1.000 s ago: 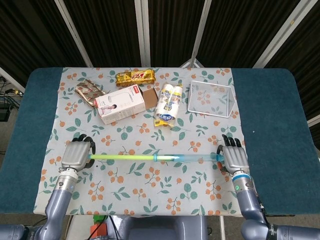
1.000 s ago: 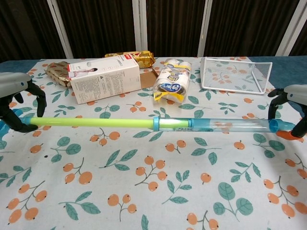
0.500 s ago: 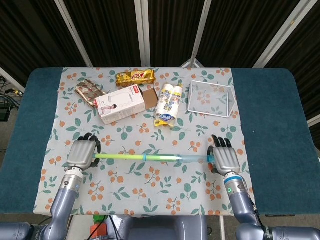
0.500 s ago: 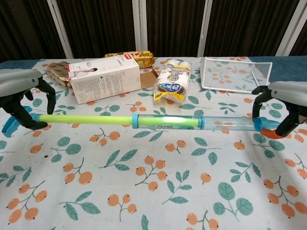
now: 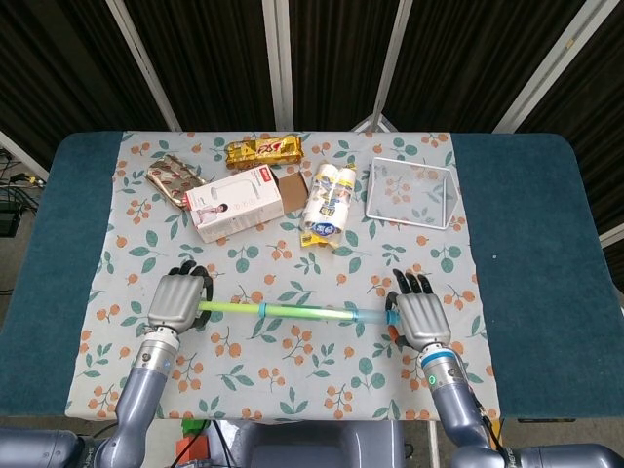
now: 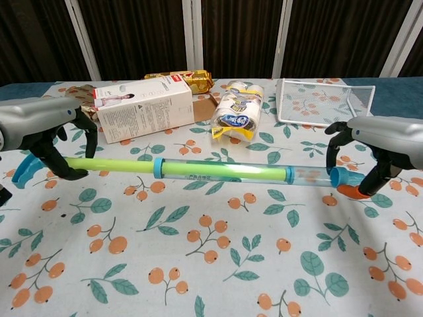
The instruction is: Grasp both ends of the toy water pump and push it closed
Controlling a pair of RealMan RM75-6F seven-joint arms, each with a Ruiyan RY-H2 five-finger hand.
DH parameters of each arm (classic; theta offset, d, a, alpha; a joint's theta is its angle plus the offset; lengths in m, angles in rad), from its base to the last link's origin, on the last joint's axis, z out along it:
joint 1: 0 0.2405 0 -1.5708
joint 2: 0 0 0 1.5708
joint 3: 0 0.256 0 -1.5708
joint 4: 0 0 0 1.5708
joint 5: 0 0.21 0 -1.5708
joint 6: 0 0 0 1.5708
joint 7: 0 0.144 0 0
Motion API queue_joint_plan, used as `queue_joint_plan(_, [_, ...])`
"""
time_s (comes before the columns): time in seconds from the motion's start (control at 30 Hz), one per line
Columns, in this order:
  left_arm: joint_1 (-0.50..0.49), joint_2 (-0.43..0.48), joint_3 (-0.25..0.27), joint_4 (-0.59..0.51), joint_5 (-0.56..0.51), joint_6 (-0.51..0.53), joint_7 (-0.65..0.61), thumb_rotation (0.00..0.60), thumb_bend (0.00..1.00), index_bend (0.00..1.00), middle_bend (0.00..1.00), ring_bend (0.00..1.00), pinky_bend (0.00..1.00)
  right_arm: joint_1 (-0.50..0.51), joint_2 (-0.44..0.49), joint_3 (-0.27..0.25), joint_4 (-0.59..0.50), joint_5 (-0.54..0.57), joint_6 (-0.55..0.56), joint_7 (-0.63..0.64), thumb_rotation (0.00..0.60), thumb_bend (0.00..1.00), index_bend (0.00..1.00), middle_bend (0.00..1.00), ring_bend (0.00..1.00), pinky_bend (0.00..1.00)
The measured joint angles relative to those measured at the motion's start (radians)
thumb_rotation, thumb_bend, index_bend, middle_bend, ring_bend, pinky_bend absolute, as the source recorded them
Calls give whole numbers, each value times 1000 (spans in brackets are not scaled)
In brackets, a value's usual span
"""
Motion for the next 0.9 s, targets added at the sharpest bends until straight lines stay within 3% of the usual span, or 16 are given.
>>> queue_joint_plan(0.9, [-57,-115,-31,-3,-55,48,58,600,552,616,282,151,244,4,12,1,-12,12,11,7,600,418,639,50,0,0])
